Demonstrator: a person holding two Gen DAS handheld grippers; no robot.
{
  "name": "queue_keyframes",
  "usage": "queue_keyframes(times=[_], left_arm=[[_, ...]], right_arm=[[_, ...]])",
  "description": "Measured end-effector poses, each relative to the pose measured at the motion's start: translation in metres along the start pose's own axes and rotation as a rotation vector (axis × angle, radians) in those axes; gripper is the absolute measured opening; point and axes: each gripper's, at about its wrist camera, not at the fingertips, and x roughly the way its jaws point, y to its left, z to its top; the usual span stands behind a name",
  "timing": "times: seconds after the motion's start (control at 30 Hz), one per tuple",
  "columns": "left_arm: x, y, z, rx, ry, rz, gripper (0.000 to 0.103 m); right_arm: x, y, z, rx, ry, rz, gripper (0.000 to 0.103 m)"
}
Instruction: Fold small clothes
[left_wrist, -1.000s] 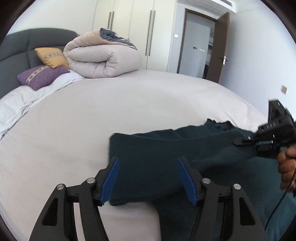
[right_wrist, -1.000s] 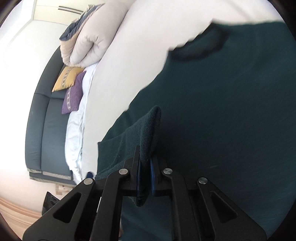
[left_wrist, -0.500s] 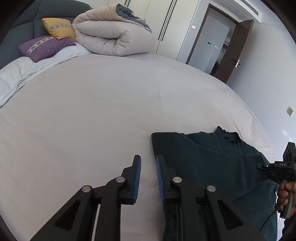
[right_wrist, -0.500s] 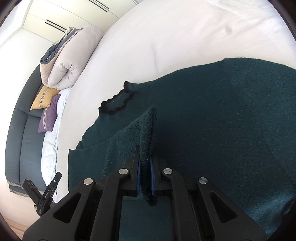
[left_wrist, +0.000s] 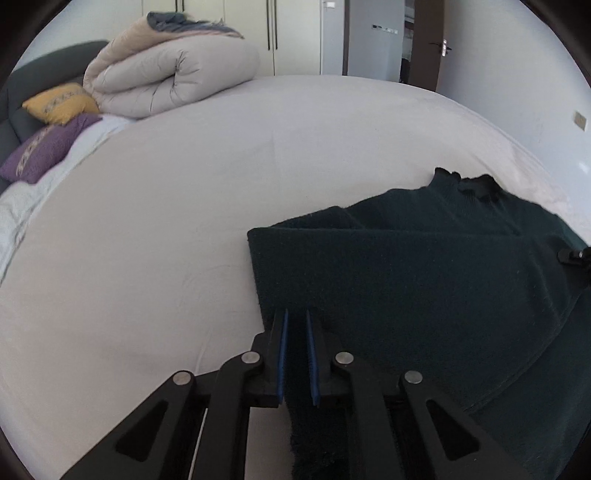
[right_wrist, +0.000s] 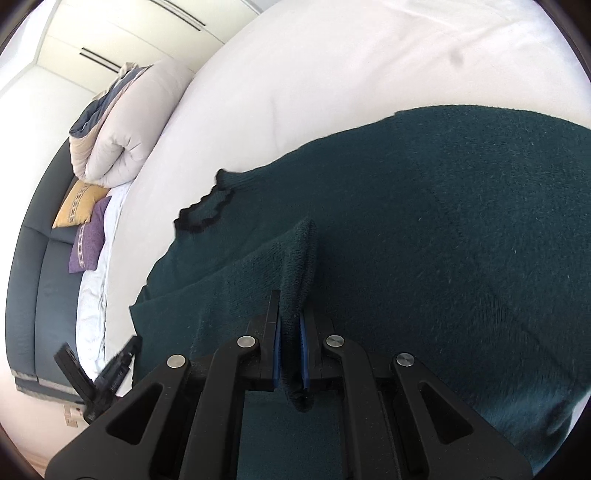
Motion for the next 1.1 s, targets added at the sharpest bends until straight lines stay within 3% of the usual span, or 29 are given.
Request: queue_keyframes(times=[0.17,0.3,0.37,0.5,0.67,0.73,0.83,0.87,0.93,0.97,1.0,1.1], left_arm=[[-0.008,-0.006,0.000,0.061,-0.010,0.042,0.010],[-0.029,-0.011,-0.005,0.096,-0.077,0.066,0.010],[-0.015,-0.015,-0.012,0.121,-0.017,0.066,0.009],[-0.007,-0.015,-0.015,0.126,-0.012,0.073,0.009],[-0.011,-0.015,-0.017,0.138,-0.015,0.095,0.011],[-0.017,-0.017,-0.017,0.132,-0.015,0.124,0.018],[-0.030,-0.010,-0.019,0.046,-0.015,0.092,0.043],[-0.036,-0.006,-0.019,0.003,-0.017,0.056,0.062],[-0.049,-0.006,-0.022,-0.055,-0.037,0.014,0.074],[-0.056,-0.008,-0.023,-0.068,-0.046,-0.002,0.075],[-0.062,-0.012,-0.024,-0.077,-0.048,-0.022,0.075],[-0.077,-0.028,-0.028,-0.109,-0.037,-0.123,0.075]], right_arm=[[0.007,-0.017,0.003,0.047,-0.017,0.010,0.007],[0.000,-0.014,-0.001,0.060,-0.012,0.006,0.009],[-0.017,-0.027,-0.014,0.009,-0.030,-0.017,0.009],[-0.024,-0.041,-0.023,-0.032,-0.033,-0.060,0.010],[-0.025,-0.064,-0.019,0.041,-0.051,0.038,0.010],[-0.038,-0.080,-0.020,0.066,-0.086,0.034,0.010],[-0.069,-0.096,-0.024,0.097,-0.159,-0.012,0.012],[-0.079,-0.101,-0.027,0.100,-0.184,-0.012,0.018],[-0.111,-0.118,-0.037,0.119,-0.239,-0.011,0.036],[-0.127,-0.130,-0.045,0.145,-0.271,-0.016,0.056],[-0.144,-0.142,-0.054,0.177,-0.310,-0.010,0.062],[-0.200,-0.193,-0.085,0.295,-0.417,0.021,0.062]])
